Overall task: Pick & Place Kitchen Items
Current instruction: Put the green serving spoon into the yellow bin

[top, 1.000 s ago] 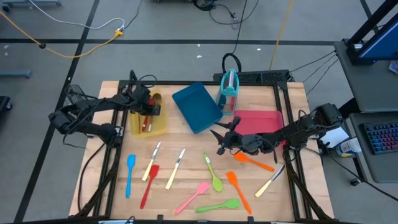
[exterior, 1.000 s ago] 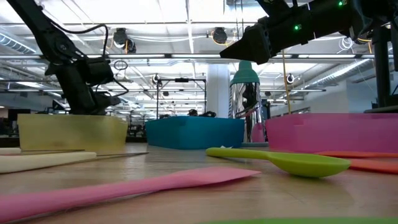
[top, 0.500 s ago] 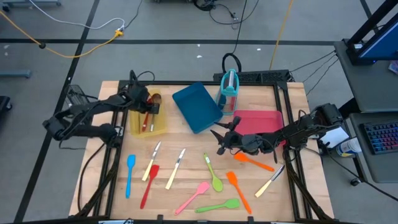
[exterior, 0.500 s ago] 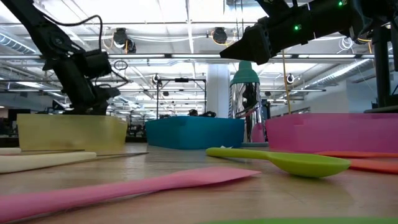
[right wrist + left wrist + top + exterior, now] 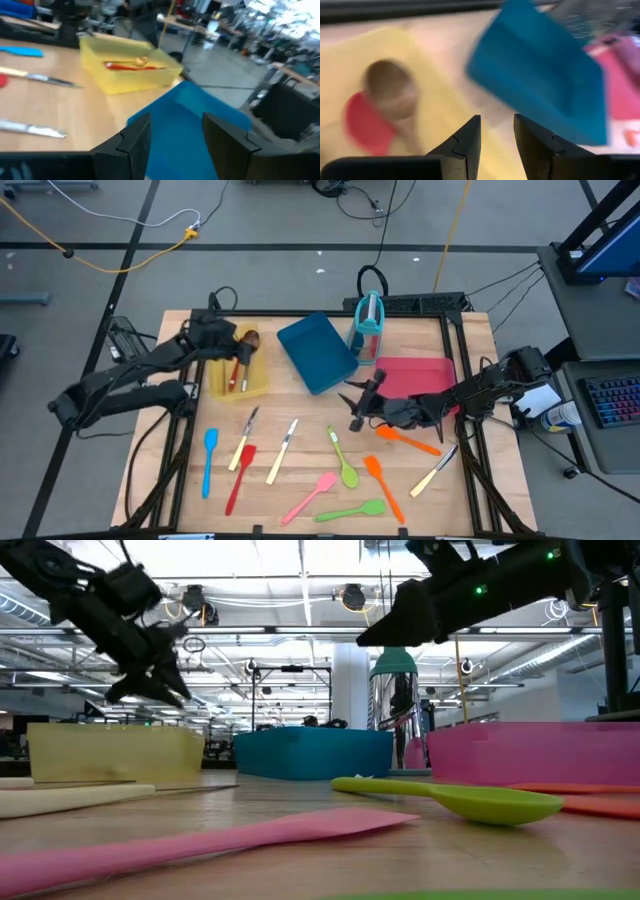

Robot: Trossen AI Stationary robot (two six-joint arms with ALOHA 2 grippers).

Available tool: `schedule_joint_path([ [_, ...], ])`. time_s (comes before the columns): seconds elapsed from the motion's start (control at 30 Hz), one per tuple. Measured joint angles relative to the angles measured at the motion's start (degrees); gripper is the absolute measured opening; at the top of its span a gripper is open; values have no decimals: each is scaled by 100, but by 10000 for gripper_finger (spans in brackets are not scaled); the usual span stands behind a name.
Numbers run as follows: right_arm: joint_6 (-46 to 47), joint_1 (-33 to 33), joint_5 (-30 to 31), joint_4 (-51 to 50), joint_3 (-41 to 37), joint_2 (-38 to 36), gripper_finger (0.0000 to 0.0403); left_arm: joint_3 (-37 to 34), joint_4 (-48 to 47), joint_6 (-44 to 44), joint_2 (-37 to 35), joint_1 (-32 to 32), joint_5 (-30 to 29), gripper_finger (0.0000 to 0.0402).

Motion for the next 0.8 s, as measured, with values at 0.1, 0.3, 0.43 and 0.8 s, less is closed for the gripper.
schedule_joint_path([
  [0.1,299,11,-625,-183,-2,0,169,0,310,122,-279,-422,1,120],
  [0.3,967,15,-1700,-224,0,0,159,0,1498,125,-440,-1236,-12,120],
  [0.43,1079,95,-1713,-318,-2,0,153,2,2218,250,-438,-1714,-22,120],
  [0.8,1556,715,-1549,-1719,814,0,160,2,3168,826,-429,-2822,-683,120],
])
